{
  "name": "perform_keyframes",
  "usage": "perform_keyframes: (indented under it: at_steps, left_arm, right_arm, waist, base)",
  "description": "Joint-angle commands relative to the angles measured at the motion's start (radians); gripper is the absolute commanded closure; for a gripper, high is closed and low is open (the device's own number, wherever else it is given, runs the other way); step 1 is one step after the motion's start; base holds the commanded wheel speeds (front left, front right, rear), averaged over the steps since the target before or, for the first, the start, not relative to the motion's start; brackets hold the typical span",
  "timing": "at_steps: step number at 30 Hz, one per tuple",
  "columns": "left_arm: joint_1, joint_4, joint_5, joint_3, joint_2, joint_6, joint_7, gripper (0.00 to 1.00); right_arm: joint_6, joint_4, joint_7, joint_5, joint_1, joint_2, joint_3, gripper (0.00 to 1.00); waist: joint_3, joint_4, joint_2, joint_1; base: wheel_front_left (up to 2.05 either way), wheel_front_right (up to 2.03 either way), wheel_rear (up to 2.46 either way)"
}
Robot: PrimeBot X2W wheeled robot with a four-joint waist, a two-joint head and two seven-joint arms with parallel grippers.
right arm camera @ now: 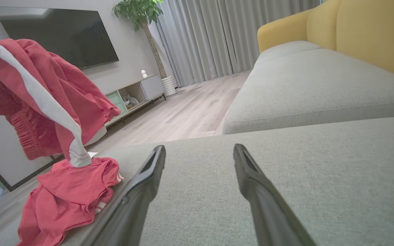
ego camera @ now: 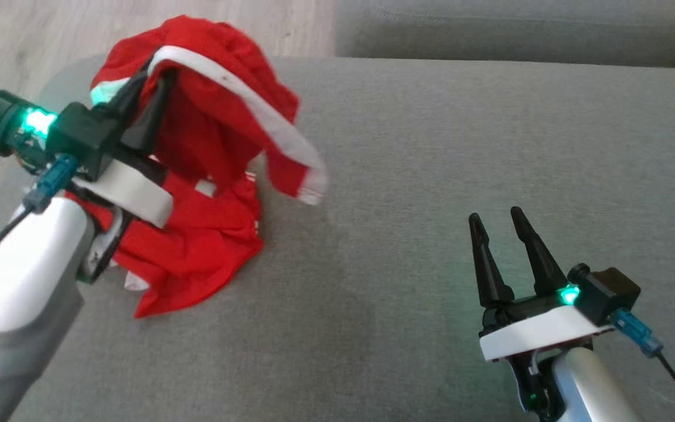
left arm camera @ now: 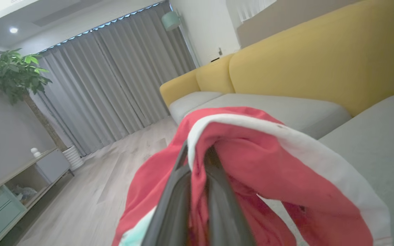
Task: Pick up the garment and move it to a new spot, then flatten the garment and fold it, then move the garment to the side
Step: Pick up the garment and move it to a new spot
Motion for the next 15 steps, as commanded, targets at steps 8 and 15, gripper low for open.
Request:
perform_keyframes:
  at_steps: [8,15]
  left_arm:
    - [0.010,-0.189,-0.010,-0.003,0.009,0.025,0.082,1.00]
    - [-0.013,-0.189,0.003,-0.059,-0.057,0.015,0.108,1.00]
  right_arm:
    - [0.004,-0.049,-0.011,0.014,-0.037,-0.002,0.008,0.00]
    - [0.004,-0.084,-0.011,0.065,-0.081,-0.002,0.006,0.00]
  waist:
    - [0.023,-0.118,0.0000,0.0002]
    - [0.083,-0.307,0.0000,0.0002]
  base:
    - [0.00,0.00,0.00]
    - [0.00,0.00,0.00]
